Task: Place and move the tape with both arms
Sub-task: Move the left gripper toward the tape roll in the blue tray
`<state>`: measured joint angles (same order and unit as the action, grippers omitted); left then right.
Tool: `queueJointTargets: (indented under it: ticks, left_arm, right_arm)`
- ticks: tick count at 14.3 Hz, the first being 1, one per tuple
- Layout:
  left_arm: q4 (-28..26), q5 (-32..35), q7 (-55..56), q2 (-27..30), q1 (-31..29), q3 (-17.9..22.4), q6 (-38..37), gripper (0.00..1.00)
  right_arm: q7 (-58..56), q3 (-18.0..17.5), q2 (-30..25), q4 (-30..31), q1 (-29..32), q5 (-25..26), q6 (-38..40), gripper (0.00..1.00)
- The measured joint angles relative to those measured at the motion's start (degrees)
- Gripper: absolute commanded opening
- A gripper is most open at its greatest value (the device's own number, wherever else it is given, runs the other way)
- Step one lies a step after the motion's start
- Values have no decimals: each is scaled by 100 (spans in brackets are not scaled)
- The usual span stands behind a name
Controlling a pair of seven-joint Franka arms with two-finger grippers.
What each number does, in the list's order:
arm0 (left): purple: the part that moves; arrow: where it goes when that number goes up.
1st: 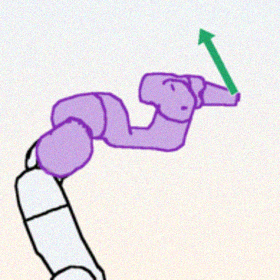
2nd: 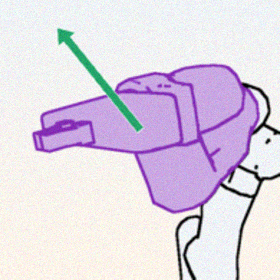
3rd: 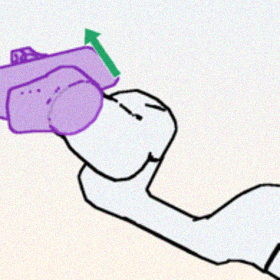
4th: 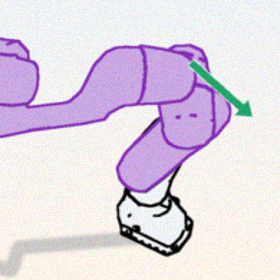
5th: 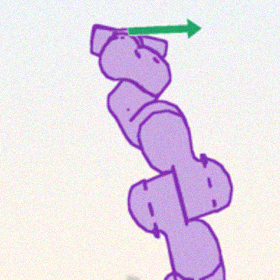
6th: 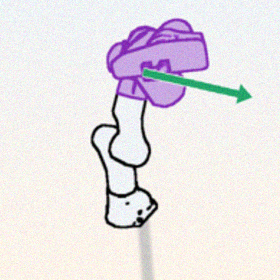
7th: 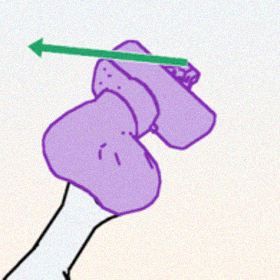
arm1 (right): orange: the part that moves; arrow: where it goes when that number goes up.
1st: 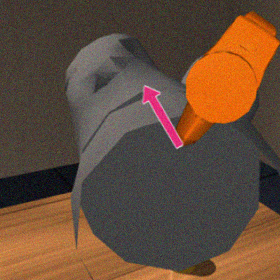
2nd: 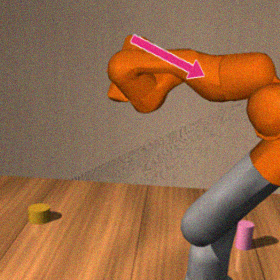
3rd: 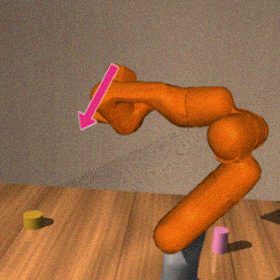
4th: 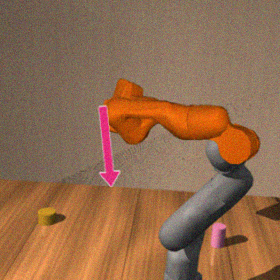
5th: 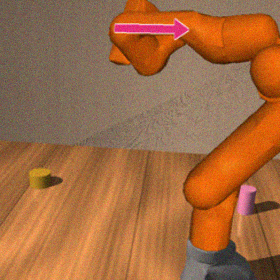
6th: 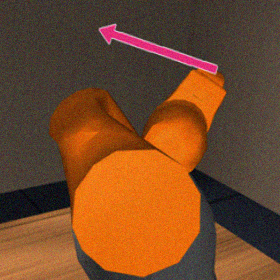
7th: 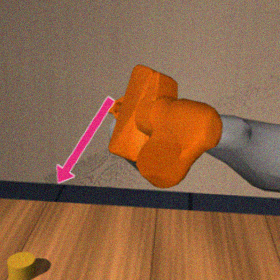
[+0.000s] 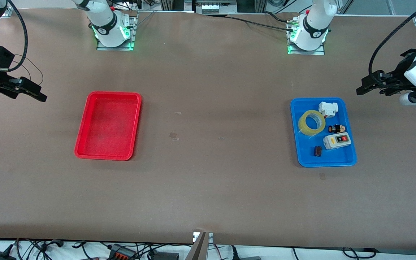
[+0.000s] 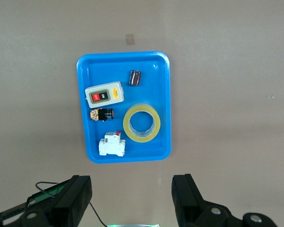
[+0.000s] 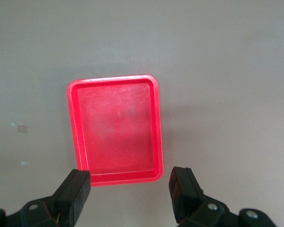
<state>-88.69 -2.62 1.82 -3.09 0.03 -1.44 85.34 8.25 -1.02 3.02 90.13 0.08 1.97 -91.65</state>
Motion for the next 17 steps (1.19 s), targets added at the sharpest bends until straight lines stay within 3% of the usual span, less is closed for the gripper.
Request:
queueJointTargets:
  ticks: [17]
  left_arm:
    - [-42,8,104,-185,-248,86,-149,100]
  right_arm:
    - [-26,-7,-5,-4,-5,0,14,98]
